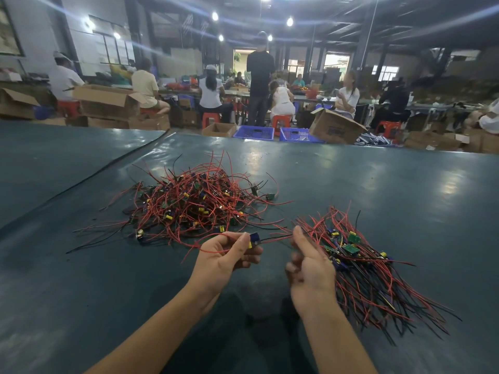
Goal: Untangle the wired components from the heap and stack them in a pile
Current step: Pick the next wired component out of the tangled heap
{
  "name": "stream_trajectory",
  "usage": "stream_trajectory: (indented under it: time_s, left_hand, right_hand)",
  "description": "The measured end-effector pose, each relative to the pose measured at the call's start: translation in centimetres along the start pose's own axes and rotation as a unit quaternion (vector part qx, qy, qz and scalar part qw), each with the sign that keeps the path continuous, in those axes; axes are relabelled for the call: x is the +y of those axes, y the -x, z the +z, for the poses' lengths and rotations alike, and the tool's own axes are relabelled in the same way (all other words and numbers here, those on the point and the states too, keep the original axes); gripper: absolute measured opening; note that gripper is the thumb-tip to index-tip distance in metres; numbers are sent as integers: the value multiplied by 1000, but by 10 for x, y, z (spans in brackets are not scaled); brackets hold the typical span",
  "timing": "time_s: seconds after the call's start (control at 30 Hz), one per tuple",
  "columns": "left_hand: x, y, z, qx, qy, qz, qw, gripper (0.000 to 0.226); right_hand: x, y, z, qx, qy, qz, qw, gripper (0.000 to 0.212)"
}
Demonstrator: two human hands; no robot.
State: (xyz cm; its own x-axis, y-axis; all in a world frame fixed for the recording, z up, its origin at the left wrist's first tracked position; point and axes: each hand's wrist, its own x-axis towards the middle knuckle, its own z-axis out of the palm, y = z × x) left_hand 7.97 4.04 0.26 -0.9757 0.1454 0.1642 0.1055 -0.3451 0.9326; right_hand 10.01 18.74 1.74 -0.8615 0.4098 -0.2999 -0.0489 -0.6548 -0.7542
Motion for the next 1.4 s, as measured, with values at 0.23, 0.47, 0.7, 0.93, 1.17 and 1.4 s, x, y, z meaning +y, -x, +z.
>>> stream_trajectory:
  time_s: [0.23, 0.47, 0.7, 0.93, 1.17, 1.4]
  left_hand:
    - [6, -3, -4, 21, 33, 2, 999, 30]
    - [4, 1, 1, 10, 0, -8, 1000, 33]
    - [8, 2, 1, -15, -32, 3, 999, 29]
    - [13, 0, -4, 14, 18, -5, 1000, 19]
    - [17, -6, -9, 48, 154, -79, 984, 14]
    - [17, -9, -15, 26, 187, -110, 976, 32]
  right_hand:
    - [-8, -6, -4, -5, -7, -70, 997, 14]
    - [30, 20, 15, -116, 183, -91, 972, 20]
    - [4, 2, 4, 26, 73, -63, 995, 24]
    - [-7, -3, -2, 14, 10, -111, 994, 22]
    - [-7, 6, 2, -106, 28, -110, 988, 22]
    - [-4, 4, -4, -104, -17, -56, 993, 65]
